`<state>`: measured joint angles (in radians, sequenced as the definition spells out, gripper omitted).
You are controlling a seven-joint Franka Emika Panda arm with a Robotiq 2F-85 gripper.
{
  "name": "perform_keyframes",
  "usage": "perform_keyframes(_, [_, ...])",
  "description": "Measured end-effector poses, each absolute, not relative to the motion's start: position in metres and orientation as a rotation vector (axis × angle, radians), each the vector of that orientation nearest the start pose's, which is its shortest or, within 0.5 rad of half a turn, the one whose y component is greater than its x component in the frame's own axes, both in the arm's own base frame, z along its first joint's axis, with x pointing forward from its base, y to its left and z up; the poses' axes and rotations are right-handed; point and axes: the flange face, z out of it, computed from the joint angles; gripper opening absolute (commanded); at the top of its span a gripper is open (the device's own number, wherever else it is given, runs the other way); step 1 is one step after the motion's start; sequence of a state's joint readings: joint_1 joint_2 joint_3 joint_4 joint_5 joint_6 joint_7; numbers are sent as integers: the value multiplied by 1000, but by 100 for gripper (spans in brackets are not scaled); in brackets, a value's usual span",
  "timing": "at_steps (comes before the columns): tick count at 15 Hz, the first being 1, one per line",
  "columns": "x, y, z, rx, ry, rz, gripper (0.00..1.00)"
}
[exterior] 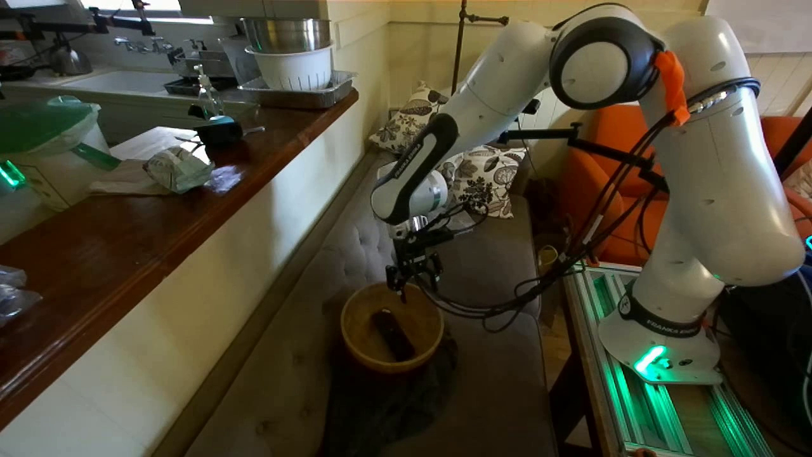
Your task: Put the black remote control on the counter.
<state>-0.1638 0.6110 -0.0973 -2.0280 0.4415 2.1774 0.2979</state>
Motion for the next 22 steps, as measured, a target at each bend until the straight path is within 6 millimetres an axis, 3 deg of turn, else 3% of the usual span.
perform_keyframes(3, [502, -144, 87, -2502, 1214, 526, 100])
perform_keyframes(8, [482, -118, 68, -2542, 1117, 310, 100])
perform_keyframes(12, [485, -96, 70, -2606, 1109, 110, 100])
perform_keyframes(18, [495, -93, 72, -2601, 1149, 31, 100])
perform_keyframes(22, [509, -60, 65, -2659, 1138, -64, 100])
